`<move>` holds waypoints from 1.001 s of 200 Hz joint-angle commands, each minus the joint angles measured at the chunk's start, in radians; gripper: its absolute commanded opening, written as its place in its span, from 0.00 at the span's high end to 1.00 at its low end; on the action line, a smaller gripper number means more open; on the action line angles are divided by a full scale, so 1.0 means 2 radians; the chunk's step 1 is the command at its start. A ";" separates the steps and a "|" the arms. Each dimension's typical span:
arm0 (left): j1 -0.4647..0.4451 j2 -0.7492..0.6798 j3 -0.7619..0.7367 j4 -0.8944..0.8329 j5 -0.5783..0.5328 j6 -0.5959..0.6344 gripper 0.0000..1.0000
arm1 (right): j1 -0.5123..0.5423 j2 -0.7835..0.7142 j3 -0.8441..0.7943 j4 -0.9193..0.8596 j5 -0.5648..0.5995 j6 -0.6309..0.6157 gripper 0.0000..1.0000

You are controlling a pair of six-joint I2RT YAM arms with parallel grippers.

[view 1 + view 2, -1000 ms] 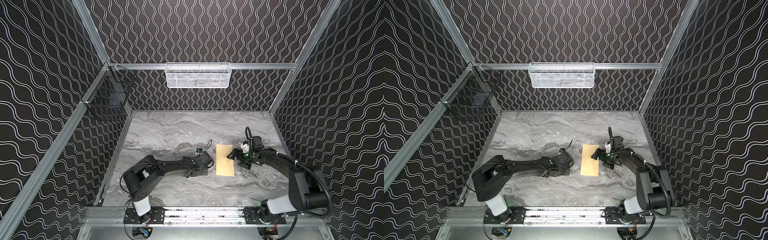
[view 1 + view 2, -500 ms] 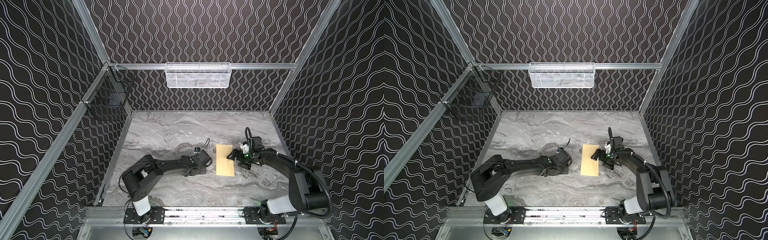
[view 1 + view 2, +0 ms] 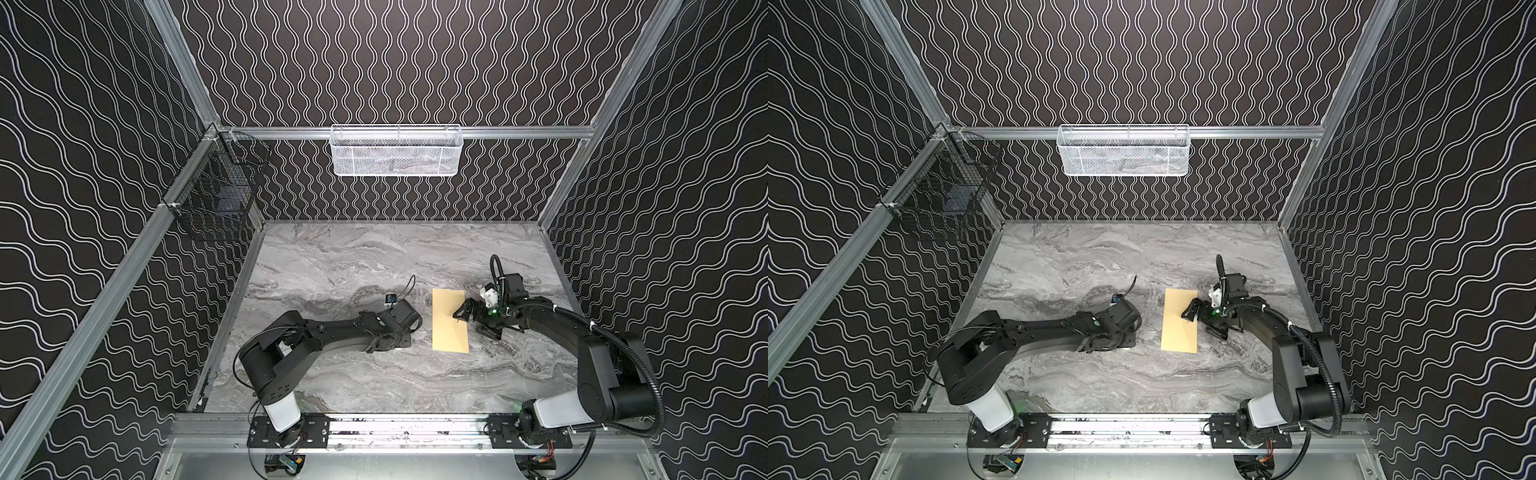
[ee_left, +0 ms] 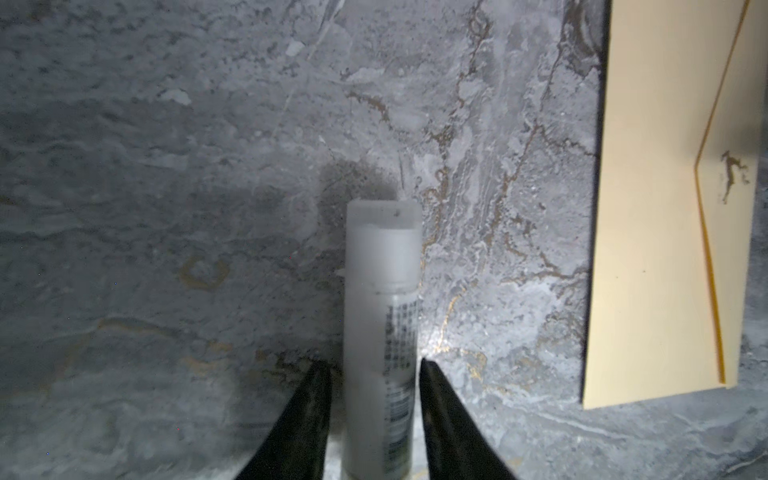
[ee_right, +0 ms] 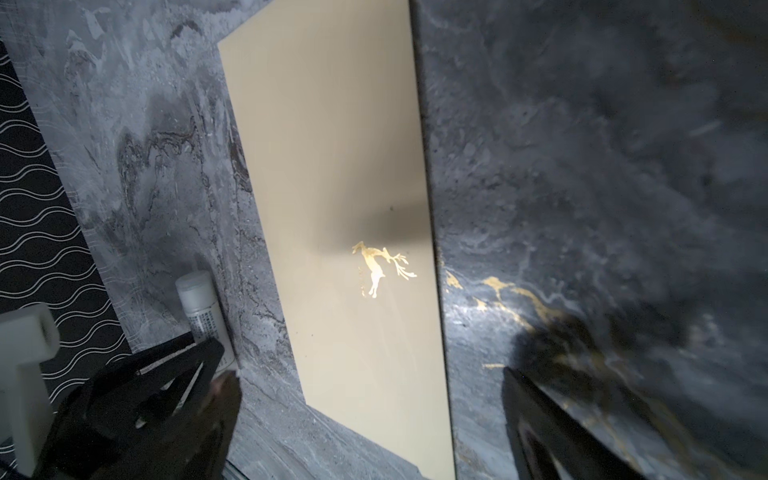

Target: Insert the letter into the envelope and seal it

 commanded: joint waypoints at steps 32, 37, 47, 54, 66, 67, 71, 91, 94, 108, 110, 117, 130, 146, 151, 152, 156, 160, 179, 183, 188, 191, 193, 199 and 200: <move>0.005 -0.024 -0.001 0.011 -0.014 -0.002 0.46 | 0.000 -0.006 -0.001 -0.009 0.003 -0.010 0.01; 0.006 -0.028 -0.001 0.010 -0.016 -0.002 0.43 | 0.001 -0.007 -0.001 -0.010 0.006 -0.012 0.01; 0.010 -0.038 -0.002 0.007 -0.019 0.000 0.23 | 0.000 -0.011 0.001 -0.012 0.014 -0.012 0.01; 0.013 -0.047 -0.001 0.003 -0.022 0.001 0.10 | 0.000 -0.014 0.003 -0.015 0.020 -0.013 0.01; 0.020 -0.067 0.002 -0.009 -0.032 0.006 0.02 | 0.000 -0.025 0.007 -0.021 0.035 -0.016 0.01; 0.020 -0.068 0.003 -0.011 -0.034 0.007 0.02 | 0.000 -0.026 0.008 -0.022 0.036 -0.016 0.01; 0.022 -0.077 0.003 -0.016 -0.040 0.011 0.02 | 0.000 -0.032 0.011 -0.024 0.045 -0.017 0.01; 0.038 -0.137 0.008 -0.043 -0.076 0.034 0.02 | -0.005 -0.068 0.031 -0.041 0.104 -0.028 0.01; 0.042 -0.147 0.010 -0.047 -0.082 0.039 0.02 | -0.006 -0.074 0.036 -0.043 0.117 -0.031 0.01; 0.063 -0.194 0.014 -0.061 -0.103 0.071 0.01 | -0.017 -0.100 0.053 -0.043 0.179 -0.045 0.01; 0.068 -0.201 0.014 -0.062 -0.105 0.077 0.01 | -0.018 -0.104 0.054 -0.041 0.187 -0.046 0.01; 0.083 -0.223 0.014 -0.061 -0.111 0.103 0.01 | -0.027 -0.117 0.055 -0.030 0.221 -0.052 0.01; 0.117 -0.262 0.014 -0.062 -0.128 0.154 0.01 | -0.055 -0.143 0.048 0.001 0.275 -0.065 0.01; 0.168 -0.312 -0.016 -0.015 -0.150 0.243 0.02 | -0.106 -0.174 0.007 0.091 0.307 -0.069 0.01; 0.187 -0.327 -0.032 0.006 -0.157 0.269 0.01 | -0.127 -0.184 -0.009 0.119 0.302 -0.066 0.01; 0.191 -0.330 -0.036 0.010 -0.159 0.273 0.01 | -0.130 -0.186 -0.013 0.124 0.301 -0.066 0.01; 0.207 -0.343 -0.048 0.025 -0.162 0.288 0.01 | -0.142 -0.193 -0.028 0.150 0.299 -0.065 0.01; 0.223 -0.355 -0.063 0.044 -0.160 0.310 0.01 | -0.148 -0.200 -0.047 0.183 0.303 -0.067 0.01; 0.287 -0.405 -0.151 0.166 -0.154 0.399 0.02 | -0.150 -0.221 -0.159 0.393 0.320 -0.119 0.01; 0.300 -0.410 -0.173 0.192 -0.143 0.413 0.01 | -0.150 -0.220 -0.177 0.430 0.316 -0.127 0.01; 0.317 -0.415 -0.195 0.219 -0.129 0.426 0.02 | -0.150 -0.216 -0.192 0.458 0.311 -0.133 0.01; 0.326 -0.416 -0.208 0.231 -0.122 0.431 0.01 | -0.149 -0.213 -0.198 0.470 0.309 -0.135 0.01; 0.331 -0.417 -0.215 0.239 -0.118 0.433 0.01 | -0.149 -0.210 -0.202 0.476 0.307 -0.135 0.01; 0.343 -0.414 -0.235 0.265 -0.114 0.439 0.01 | -0.149 -0.198 -0.208 0.492 0.303 -0.134 0.01; 0.344 -0.413 -0.238 0.270 -0.116 0.440 0.01 | -0.149 -0.196 -0.209 0.494 0.302 -0.134 0.01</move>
